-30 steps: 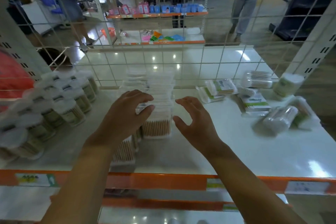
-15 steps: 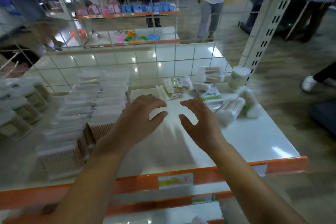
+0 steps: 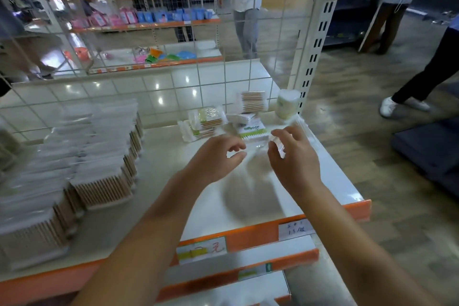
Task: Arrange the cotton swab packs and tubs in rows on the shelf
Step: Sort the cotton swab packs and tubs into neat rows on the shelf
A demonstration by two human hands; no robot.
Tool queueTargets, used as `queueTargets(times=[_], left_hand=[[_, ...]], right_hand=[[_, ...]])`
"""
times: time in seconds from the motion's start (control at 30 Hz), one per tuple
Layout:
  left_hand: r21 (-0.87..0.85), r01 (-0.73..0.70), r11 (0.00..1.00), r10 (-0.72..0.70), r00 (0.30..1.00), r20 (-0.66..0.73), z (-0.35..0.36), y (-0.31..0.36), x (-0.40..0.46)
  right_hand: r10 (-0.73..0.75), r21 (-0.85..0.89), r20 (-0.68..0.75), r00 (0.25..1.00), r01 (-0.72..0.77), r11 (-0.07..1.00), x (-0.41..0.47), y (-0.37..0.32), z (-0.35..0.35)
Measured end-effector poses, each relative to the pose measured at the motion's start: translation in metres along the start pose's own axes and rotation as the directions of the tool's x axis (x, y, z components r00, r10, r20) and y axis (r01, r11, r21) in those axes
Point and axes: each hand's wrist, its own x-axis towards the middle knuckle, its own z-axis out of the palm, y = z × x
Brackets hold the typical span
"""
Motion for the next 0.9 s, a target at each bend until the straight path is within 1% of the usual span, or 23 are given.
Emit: queueTargets(times=[0.1, 0.23, 0.33, 0.47, 0.57, 0.7, 0.8, 0.9], left_hand=[[-0.003, 0.058, 0.998, -0.058, 0.998, 0.016, 0.01, -0.01, 0.001], [-0.018, 0.109, 0.994, -0.109, 0.994, 0.015, 0.014, -0.014, -0.005], [-0.013, 0.118, 0.993, -0.118, 0.993, 0.011, 0.012, -0.018, -0.009], [-0.02, 0.146, 0.989, -0.146, 0.989, -0.012, 0.009, -0.023, -0.012], [-0.016, 0.176, 0.984, -0.176, 0.984, 0.007, 0.009, -0.026, -0.013], [-0.017, 0.199, 0.98, -0.199, 0.98, 0.018, 0.009, -0.029, -0.016], [-0.027, 0.205, 0.978, -0.205, 0.979, 0.019, 0.007, -0.028, -0.019], [-0.049, 0.211, 0.976, -0.211, 0.977, 0.016, 0.006, -0.029, -0.02]], right_hand=[[0.028, -0.09, 0.078, 0.997, -0.021, 0.996, 0.006, 0.004, 0.003], [-0.019, -0.13, 0.145, 0.989, 0.038, 0.991, 0.01, 0.008, 0.013], [-0.109, -0.082, 0.099, 0.989, 0.118, 0.99, 0.007, 0.015, 0.022], [-0.135, -0.037, 0.032, 0.99, 0.136, 0.99, 0.007, 0.017, 0.024], [-0.125, -0.01, 0.024, 0.992, 0.125, 0.992, 0.005, 0.017, 0.021], [-0.102, 0.026, 0.051, 0.993, 0.101, 0.995, 0.0, 0.02, 0.019], [-0.063, 0.026, 0.041, 0.997, 0.062, 0.998, -0.001, 0.021, 0.02], [-0.034, 0.069, 0.046, 0.998, 0.03, 0.997, -0.005, 0.019, 0.022]])
